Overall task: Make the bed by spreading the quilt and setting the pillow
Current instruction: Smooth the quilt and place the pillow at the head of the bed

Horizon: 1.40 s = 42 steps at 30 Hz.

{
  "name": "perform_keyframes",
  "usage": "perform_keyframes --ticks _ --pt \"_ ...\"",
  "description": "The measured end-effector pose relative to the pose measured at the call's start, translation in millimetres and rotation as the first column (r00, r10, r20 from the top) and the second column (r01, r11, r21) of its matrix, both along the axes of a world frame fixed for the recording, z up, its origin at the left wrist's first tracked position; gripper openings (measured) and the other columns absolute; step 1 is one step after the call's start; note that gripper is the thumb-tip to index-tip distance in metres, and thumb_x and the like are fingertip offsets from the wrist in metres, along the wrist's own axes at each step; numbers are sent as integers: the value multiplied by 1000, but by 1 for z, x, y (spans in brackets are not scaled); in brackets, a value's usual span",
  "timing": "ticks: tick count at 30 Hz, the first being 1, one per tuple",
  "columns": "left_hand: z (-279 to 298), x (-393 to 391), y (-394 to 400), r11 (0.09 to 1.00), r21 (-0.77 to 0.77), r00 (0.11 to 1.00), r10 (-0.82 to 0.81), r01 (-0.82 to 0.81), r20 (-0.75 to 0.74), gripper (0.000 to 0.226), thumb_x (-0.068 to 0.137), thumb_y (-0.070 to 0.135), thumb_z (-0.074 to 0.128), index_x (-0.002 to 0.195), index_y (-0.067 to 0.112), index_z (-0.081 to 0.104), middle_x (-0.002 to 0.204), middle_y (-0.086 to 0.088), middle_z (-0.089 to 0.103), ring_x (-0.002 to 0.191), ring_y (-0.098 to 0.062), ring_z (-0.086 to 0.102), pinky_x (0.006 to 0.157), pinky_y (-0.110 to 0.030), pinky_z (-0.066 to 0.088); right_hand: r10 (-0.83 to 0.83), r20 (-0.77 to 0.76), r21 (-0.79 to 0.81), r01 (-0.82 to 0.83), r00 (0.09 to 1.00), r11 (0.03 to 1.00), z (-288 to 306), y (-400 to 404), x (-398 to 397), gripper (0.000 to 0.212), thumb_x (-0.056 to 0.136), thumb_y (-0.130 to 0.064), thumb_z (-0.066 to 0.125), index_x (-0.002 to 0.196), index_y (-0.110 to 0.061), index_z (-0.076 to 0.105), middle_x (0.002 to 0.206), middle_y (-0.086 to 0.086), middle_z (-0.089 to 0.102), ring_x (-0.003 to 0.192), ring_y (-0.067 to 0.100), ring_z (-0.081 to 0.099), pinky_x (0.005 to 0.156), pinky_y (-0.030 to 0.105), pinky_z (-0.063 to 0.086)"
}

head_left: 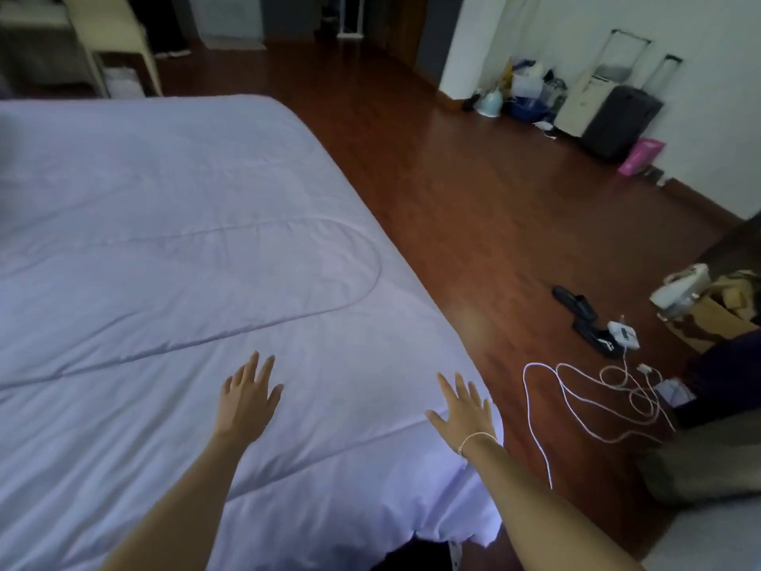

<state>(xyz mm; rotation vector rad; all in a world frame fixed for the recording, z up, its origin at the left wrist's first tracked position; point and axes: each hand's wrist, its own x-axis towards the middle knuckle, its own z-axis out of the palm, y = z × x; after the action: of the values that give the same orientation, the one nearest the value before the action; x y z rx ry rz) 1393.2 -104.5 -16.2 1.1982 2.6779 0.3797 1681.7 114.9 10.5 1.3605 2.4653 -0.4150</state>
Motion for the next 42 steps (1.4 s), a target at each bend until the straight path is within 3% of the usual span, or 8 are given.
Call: perform_keyframes --ticks 6,18,22,27,33,37,39,42 --pt "-64 103 6 973 -175 980 170 -151 99 57 77 40 43 122 9 58 125 -24 59 102 -44 63 75 -58 54 216 107 -145 -199 971 969 -51 83 25 85 89 -53 52 150 -36 -4 160 1 -12 148 27 -3 119 51 9" --pt "-114 244 31 920 -352 978 200 -170 50 98 74 77 34 150 17 23 155 -23 16 141 -42 20 107 -65 17 516 -90 -144 -523 852 840 -142 115 74 121 73 -44 74 144 -37 -24 158 5 -21 146 35 -8 111 47 34" --pt "-124 251 38 912 -354 978 192 -207 -76 78 82 50 58 148 21 28 155 -18 22 141 -41 23 107 -64 20 535 -138 -41 -544 834 838 -161 113 84 107 75 7 65 151 -27 -1 159 14 -7 145 39 7 78 34 58" --pt "-128 266 43 948 -246 965 150 -202 -214 80 81 16 64 149 17 23 149 -12 38 144 -35 16 113 -55 17 621 -109 100 -613 776 784 -158 126 91 95 62 32 50 145 -10 34 151 19 33 132 35 44 42 23 47" --pt "-130 307 70 950 -285 992 130 -126 -5 120 34 25 92 141 10 38 144 -9 46 131 -37 43 104 -59 36 763 -39 133 -753 646 644 -143 166 124 85 59 24 54 138 -5 45 138 16 52 102 22 68 46 23 52" --pt "-129 312 86 959 -262 993 90 -108 -79 62 83 36 67 137 12 48 141 -11 49 130 -39 44 100 -61 38 717 -90 110 -708 692 697 -149 179 129 91 56 26 51 138 -8 37 145 14 43 96 27 69 50 23 53" --pt "-128 304 82 976 -192 990 80 -101 -113 50 98 47 36 133 15 54 138 -11 53 127 -37 48 105 -62 31 686 -125 48 -686 717 726 -150 177 122 80 67 9 46 143 -13 31 156 13 20 123 35 53 82 39 56" --pt "-122 268 86 983 -96 975 139 -157 -176 51 99 49 29 133 18 51 129 -14 58 119 -33 55 110 -59 19 683 -135 123 -672 718 730 -141 160 88 63 87 -27 38 149 -17 26 156 16 20 139 39 30 108 59 29"
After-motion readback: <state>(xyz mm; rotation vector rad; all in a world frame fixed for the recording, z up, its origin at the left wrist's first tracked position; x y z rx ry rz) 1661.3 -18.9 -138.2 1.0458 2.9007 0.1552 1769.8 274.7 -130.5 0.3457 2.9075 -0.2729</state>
